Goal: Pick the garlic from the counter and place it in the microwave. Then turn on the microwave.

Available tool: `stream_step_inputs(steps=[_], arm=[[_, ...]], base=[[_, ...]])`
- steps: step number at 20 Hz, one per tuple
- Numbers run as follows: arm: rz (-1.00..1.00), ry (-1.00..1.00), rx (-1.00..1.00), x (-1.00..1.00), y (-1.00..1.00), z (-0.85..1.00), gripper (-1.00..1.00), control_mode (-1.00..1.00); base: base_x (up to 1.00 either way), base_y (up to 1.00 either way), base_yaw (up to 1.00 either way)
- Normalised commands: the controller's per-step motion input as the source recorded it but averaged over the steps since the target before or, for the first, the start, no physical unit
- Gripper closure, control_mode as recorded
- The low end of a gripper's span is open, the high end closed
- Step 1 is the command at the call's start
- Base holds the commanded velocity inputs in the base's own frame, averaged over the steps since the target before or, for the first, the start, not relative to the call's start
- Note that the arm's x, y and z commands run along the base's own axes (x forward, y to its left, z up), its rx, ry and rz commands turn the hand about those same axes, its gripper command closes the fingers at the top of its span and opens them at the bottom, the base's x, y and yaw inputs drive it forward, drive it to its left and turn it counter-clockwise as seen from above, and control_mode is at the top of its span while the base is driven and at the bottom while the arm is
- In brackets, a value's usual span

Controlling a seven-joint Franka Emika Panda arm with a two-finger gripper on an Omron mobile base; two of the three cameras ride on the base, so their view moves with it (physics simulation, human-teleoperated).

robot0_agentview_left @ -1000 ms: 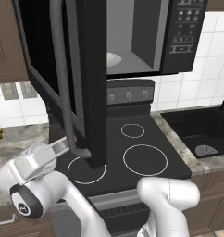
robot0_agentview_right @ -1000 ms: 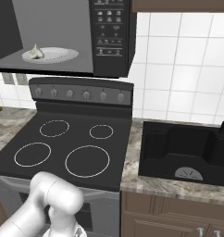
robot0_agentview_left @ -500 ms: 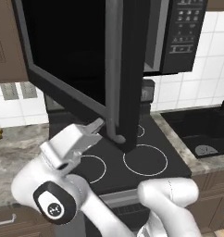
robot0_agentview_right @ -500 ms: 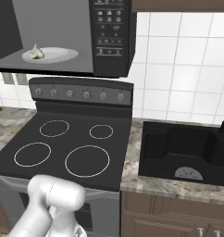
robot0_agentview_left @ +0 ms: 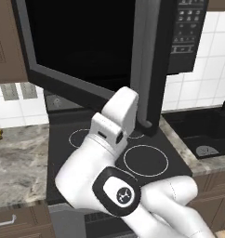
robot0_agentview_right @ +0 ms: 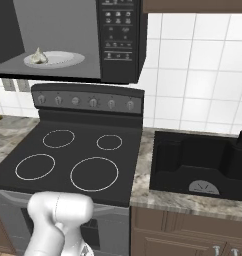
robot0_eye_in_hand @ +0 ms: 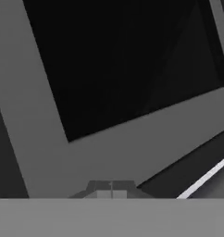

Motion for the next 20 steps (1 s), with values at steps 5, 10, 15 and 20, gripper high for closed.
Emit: stream_step_inputs(steps=[5, 10, 15, 20], arm=[[0.27, 0.33, 0.02, 0.00, -0.60, 0.38, 1.00, -1.00], [0.35, 0.37, 0.14, 0.06, -0.52, 0.31, 1.00, -1.00], [0.37, 0.46, 0.22, 0.23, -0.32, 0.29, 1.00, -1.00], [0.32, 0.49, 0.19, 0.39, -0.08, 0.34, 1.00, -1.00]], base=[[0.00, 0.00, 0.00], [0.00, 0.00, 0.00], [0.00, 0.00, 0.00], [0.00, 0.00, 0.00]])
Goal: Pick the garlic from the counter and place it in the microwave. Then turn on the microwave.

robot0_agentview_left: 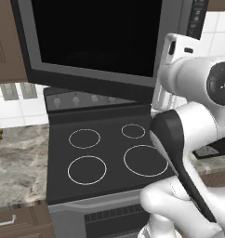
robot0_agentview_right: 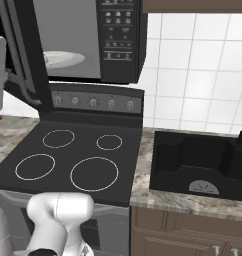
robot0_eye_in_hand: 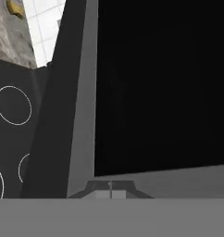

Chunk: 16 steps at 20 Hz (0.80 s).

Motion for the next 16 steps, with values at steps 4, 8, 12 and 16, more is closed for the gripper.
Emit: stream_step_inputs(steps=[4, 8, 12, 16], arm=[[0.27, 0.45, 0.13, 0.50, -0.06, 0.37, 1.00, -1.00], [0.26, 0.39, 0.04, 0.49, -0.01, 0.27, 1.00, -1.00], [0.30, 0.20, 0.00, 0.58, 0.00, 0.08, 1.00, -1.00], [0.26, 0.01, 0.00, 0.55, 0.00, 0.00, 1.00, -1.00]], base=[[0.00, 0.00, 0.00], [0.00, 0.00, 0.00], [0.00, 0.00, 0.00], [0.00, 0.00, 0.00]])
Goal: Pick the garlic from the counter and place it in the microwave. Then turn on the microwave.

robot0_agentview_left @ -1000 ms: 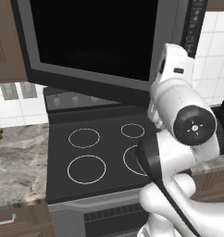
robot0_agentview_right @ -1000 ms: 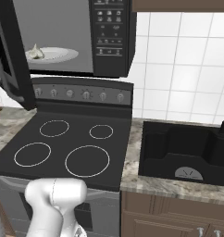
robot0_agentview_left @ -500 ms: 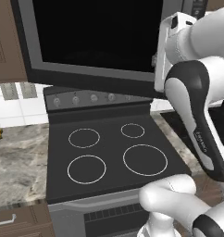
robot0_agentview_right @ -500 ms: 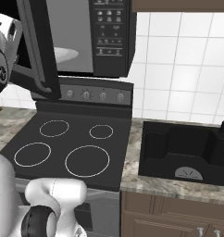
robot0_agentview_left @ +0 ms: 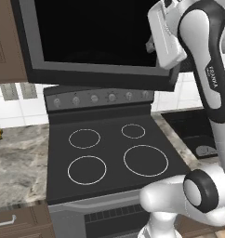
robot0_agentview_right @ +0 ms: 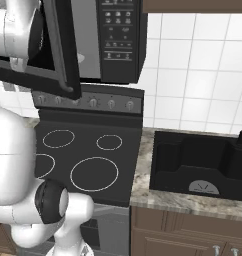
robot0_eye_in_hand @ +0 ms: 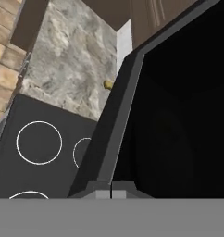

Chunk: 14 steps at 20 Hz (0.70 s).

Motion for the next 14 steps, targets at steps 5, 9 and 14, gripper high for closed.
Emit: stream_step_inputs(steps=[5, 9, 14], arm=[[0.19, 0.00, 0.00, 0.56, 0.00, -0.04, 1.00, -1.00], [0.14, 0.00, 0.00, 0.45, 0.00, -0.18, 1.00, -1.00], [0.06, -0.02, 0.00, 0.27, 0.00, -0.31, 1.00, -1.00]], base=[[0.00, 0.00, 0.00], [0.00, 0.00, 0.00], [0.00, 0.00, 0.00]])
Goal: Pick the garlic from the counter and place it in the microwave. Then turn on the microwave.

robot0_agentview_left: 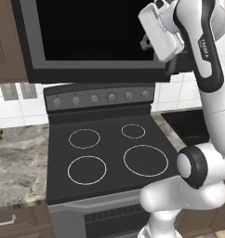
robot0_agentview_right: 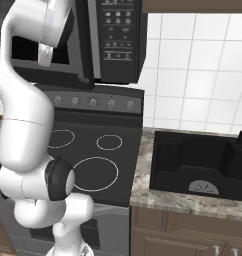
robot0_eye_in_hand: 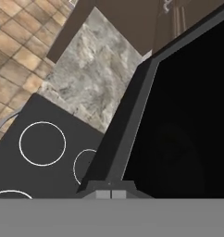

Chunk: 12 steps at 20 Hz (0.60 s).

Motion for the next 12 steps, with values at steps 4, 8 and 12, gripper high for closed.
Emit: stream_step_inputs(steps=[4, 8, 12], arm=[[0.00, -0.15, 0.04, 0.17, 0.00, -0.25, 1.00, -1.00], [0.00, -0.21, 0.10, 0.06, 0.04, -0.18, 1.00, -1.00], [0.00, -0.27, 0.16, 0.04, 0.04, -0.11, 1.00, -1.00]], base=[[0.00, 0.00, 0.00], [0.00, 0.00, 0.00], [0.00, 0.00, 0.00]])
